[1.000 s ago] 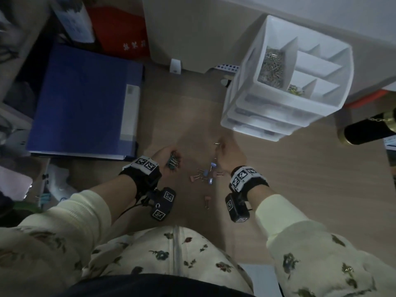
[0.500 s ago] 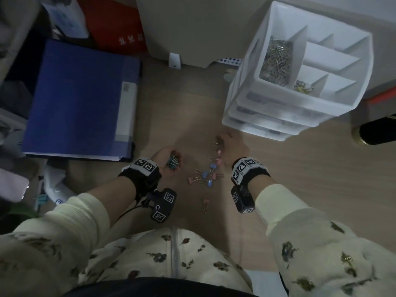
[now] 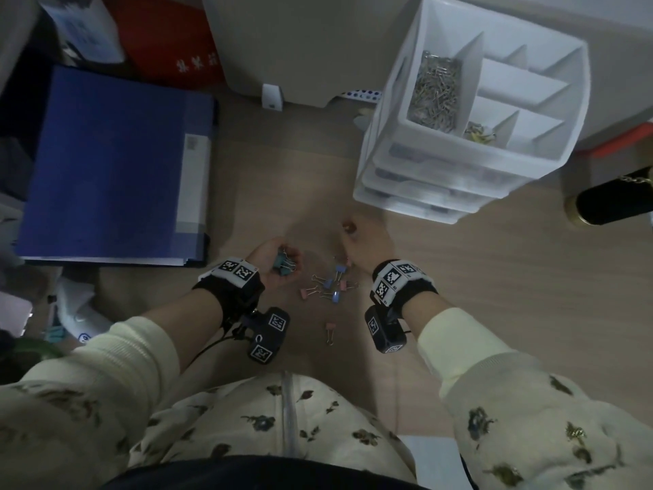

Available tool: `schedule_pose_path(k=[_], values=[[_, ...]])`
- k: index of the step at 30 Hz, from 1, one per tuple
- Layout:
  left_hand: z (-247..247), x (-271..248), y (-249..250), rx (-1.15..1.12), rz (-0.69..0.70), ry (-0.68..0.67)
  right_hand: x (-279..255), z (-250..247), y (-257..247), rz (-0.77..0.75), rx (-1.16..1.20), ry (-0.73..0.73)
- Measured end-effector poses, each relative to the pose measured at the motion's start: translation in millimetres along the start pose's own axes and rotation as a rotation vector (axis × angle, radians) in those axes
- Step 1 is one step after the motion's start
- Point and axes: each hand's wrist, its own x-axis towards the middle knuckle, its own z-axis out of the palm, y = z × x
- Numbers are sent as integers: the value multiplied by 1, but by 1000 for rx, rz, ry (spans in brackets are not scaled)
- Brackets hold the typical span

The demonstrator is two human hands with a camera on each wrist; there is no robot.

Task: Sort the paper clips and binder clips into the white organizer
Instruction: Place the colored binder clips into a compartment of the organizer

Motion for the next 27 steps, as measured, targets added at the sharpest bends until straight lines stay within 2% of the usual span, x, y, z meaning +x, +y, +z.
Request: schedule_pose_path(k=[3, 6, 8, 13, 19, 22, 27], values=[[9, -1, -2, -22, 18, -32, -16, -10, -22, -152, 124, -38], [19, -1, -4, -53, 30, -107, -28, -11, -37, -213, 145, -166], [23, 1, -6, -30, 35, -124, -32, -9, -37, -233, 150, -179], [20, 4, -6, 4, 33, -76, -33, -11, -13, -112, 179, -76], [17, 9, -4, -9, 87, 5, -43, 0, 17, -110, -38, -132], [18, 11, -6, 0, 89, 2, -49, 6, 21, -102, -114, -84], [22, 11, -9, -19, 49, -49, -57, 4, 27, 4, -88, -44]])
